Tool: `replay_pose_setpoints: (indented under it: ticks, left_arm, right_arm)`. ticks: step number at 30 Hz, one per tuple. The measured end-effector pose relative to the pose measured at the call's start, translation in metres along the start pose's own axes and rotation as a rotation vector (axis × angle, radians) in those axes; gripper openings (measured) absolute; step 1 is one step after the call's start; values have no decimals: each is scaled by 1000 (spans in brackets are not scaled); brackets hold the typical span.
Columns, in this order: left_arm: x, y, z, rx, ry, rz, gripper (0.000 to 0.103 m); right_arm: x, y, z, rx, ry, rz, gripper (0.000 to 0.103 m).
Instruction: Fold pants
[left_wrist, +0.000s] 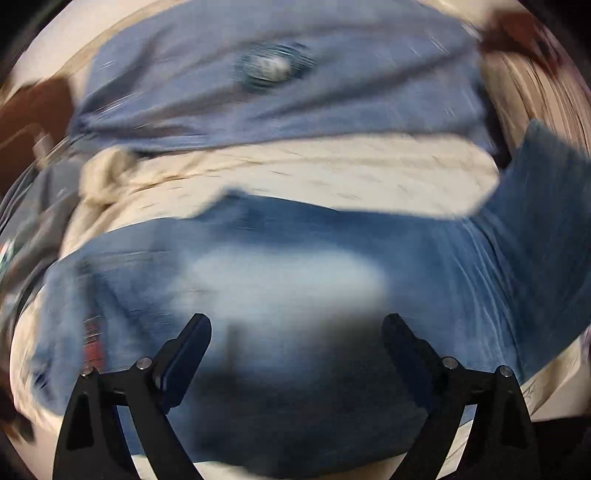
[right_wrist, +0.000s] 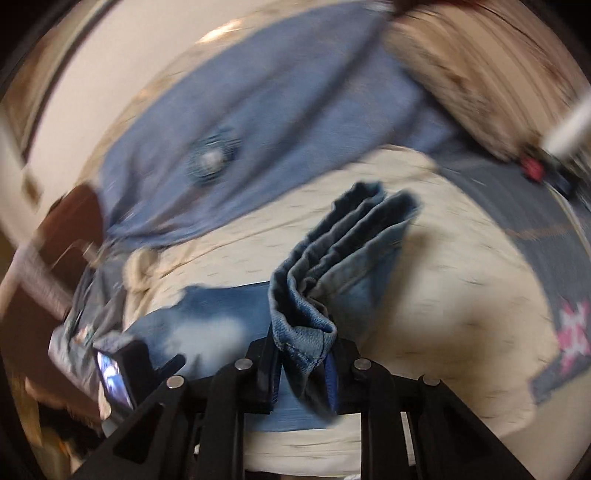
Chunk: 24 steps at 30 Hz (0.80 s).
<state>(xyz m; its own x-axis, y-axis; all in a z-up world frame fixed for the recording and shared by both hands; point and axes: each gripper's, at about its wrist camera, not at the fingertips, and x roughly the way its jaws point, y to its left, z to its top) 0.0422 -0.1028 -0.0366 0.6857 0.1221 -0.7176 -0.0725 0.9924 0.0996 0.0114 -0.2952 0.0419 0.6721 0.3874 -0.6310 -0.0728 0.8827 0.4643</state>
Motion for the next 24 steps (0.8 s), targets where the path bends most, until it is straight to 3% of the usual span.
replay_pose_setpoints:
  ticks: [5,8,9,10,13,14,17,20,22,24]
  left_arm:
    - [-23,72,-2,-157,-43,53,94]
    - [-23,99,-2,-213,-43,76,94]
    - [-25,103,-6,-223,-36,78,94]
    - [-24,107,-6,-231,-24,71,94]
    - [-22,111,-1,-241,-18,39,94]
    - [-22,110,2,-244,-21,21,94]
    - [-28,102,9,-263,-16,-94,94]
    - [-18,93,20,-314,37,-325,94]
    - [-3,82,26,-322,81,-473,94]
    - [18,71,27,-340,159,-544,94]
  right_arm:
    - [50,55,-41,-66,100,122,21]
    - [101,66,-73,-73,252,175,27]
    - [115,65,-80,-65,299,178,32]
    - [128,60,-85,-47,333,203,49]
    - [107,53,-80,-1,262,307,76]
    - [101,50,-77,7,249,325,76]
    - [71,36,-63,49,163,368,76]
    - [49,-4,-56,138,70,341,76]
    - [49,-22,-56,179,66,327,76]
    - [51,-37,-61,203,72,332,76]
